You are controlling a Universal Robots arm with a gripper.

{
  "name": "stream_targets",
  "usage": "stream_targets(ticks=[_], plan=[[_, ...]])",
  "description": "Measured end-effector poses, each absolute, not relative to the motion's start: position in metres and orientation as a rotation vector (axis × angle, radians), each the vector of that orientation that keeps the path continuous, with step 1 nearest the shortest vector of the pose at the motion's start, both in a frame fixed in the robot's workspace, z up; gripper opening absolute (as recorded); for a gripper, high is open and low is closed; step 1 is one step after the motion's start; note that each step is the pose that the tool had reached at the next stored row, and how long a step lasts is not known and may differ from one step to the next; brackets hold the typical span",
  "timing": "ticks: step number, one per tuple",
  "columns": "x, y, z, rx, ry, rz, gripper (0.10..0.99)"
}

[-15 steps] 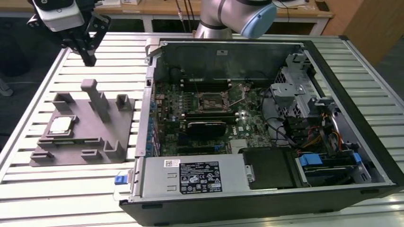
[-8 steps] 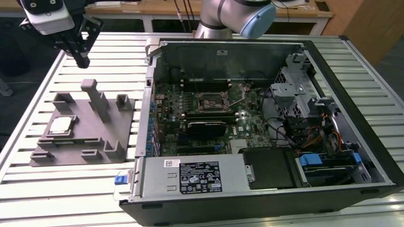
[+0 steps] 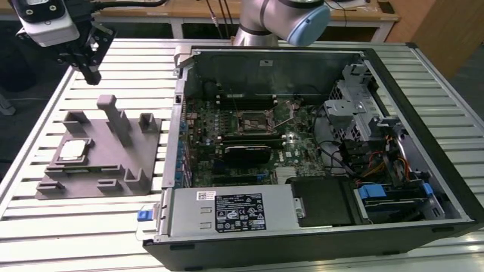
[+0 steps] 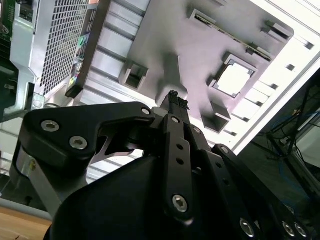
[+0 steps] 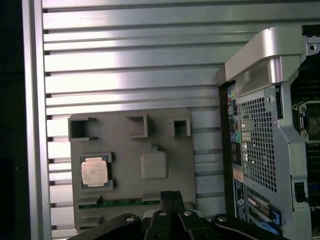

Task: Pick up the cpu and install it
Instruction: 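Reach for the cpu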

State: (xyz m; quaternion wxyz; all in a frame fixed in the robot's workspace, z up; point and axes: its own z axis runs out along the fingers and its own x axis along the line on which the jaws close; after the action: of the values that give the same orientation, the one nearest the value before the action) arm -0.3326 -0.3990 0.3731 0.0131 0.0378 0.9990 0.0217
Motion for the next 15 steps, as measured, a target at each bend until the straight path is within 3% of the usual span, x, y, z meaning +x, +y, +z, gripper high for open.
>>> stream_targets(ticks=[15], plan=[[-0.354,-0.399,0.363,0.118,3.112,0.067,0.106]])
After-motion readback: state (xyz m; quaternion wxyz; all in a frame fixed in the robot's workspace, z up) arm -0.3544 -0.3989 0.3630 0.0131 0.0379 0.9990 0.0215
